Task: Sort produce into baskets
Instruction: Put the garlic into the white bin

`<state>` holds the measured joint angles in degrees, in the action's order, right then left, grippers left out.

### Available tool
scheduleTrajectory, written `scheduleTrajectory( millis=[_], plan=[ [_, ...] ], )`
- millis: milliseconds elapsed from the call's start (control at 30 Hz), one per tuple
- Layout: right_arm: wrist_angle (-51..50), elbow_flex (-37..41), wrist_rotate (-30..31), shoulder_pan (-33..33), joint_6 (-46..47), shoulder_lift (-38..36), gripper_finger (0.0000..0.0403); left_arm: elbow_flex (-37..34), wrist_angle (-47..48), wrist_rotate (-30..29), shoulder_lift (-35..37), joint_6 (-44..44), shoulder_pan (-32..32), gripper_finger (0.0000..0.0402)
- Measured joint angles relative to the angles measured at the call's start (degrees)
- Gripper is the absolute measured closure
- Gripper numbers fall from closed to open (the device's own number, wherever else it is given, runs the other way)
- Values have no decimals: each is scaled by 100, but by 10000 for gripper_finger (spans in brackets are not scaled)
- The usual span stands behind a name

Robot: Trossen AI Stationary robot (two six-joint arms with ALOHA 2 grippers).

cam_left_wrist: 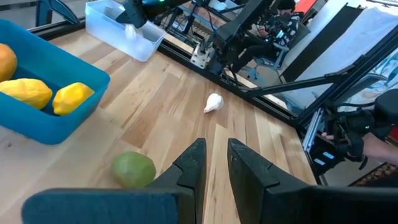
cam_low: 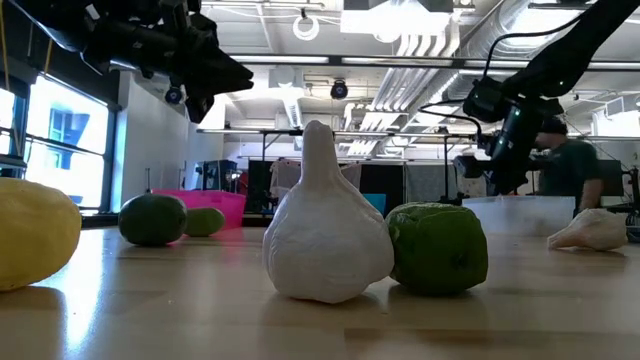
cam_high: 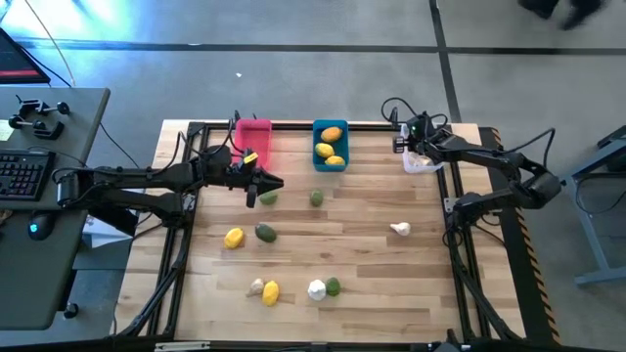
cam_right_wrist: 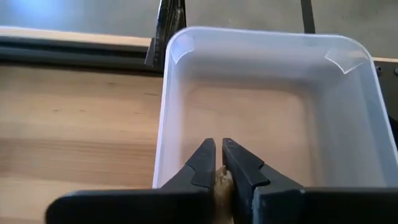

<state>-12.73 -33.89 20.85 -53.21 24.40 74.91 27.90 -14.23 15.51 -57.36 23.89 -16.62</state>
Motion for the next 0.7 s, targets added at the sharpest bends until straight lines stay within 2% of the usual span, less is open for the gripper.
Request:
scheduleTrajectory(
  millis=[267,467,600,700],
  plan=[
    [-306,-21,-53,89,-19,-21,321,0,1,78,4,-1,0,351],
    [-786,-381,-134,153,-26,-171,273,0,-10,205,4,-4,0,351],
    [-880,-659,-763,172,-265,-280,272,0,31,208,4,-208,0,351],
    [-925,-786,-900,360,-533,-352,298,2,101,175,4,-300,0,351]
  ],
)
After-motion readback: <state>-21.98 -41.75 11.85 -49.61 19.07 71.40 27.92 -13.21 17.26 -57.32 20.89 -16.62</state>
